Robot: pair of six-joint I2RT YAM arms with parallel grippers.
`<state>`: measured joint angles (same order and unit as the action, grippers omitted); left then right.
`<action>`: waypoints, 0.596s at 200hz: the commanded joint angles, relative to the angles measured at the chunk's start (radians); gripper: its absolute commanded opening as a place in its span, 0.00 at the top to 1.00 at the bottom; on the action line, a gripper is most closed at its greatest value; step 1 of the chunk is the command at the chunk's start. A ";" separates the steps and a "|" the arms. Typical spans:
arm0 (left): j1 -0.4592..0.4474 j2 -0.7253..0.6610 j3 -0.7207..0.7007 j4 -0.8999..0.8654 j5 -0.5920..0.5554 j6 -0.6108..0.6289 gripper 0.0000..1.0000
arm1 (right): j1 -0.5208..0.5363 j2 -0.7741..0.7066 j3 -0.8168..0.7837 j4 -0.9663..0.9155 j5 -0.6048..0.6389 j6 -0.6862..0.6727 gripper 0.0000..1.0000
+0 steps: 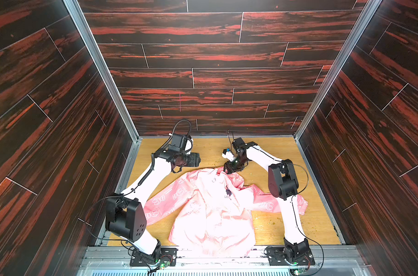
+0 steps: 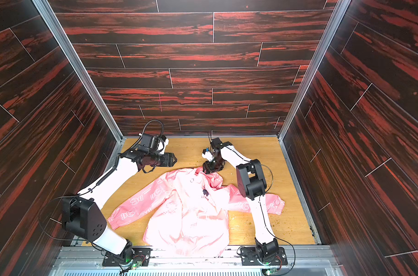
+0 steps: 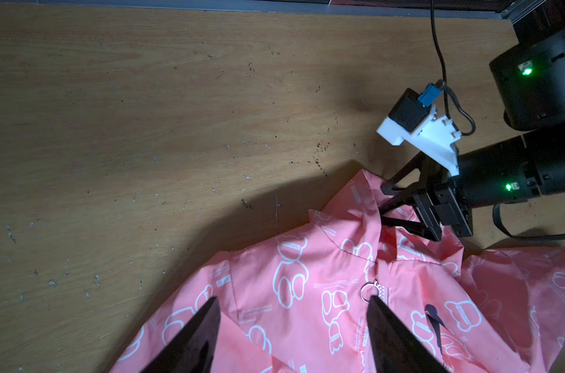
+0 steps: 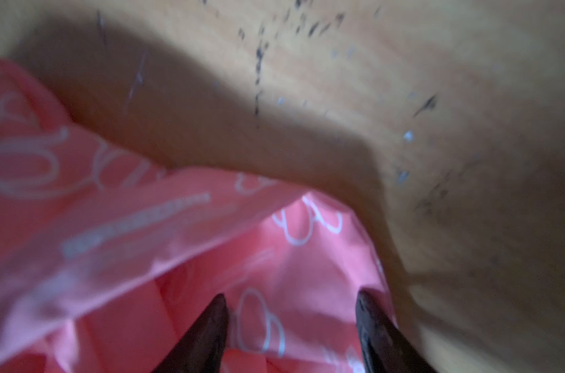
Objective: Unzip the jacket
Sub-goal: Flatten out the jacket at the center of the board.
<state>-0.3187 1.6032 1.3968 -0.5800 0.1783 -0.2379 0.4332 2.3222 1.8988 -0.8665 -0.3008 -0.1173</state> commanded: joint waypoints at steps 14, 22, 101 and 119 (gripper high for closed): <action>0.003 0.012 0.006 -0.024 -0.021 0.007 0.29 | 0.046 -0.092 -0.048 0.057 -0.028 -0.100 0.35; 0.003 0.015 0.005 -0.024 -0.023 0.005 0.29 | 0.054 -0.090 -0.051 0.067 -0.031 -0.094 0.35; 0.003 -0.035 -0.004 -0.045 -0.079 -0.014 0.33 | 0.111 -0.013 0.078 0.085 0.248 0.070 1.00; 0.003 -0.085 -0.027 -0.027 -0.113 -0.015 0.34 | 0.120 -0.052 0.143 0.043 0.422 0.118 1.00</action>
<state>-0.3187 1.6081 1.3918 -0.5991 0.1219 -0.2428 0.5503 2.2730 1.9511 -0.7727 -0.1432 -0.0864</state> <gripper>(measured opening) 0.667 0.053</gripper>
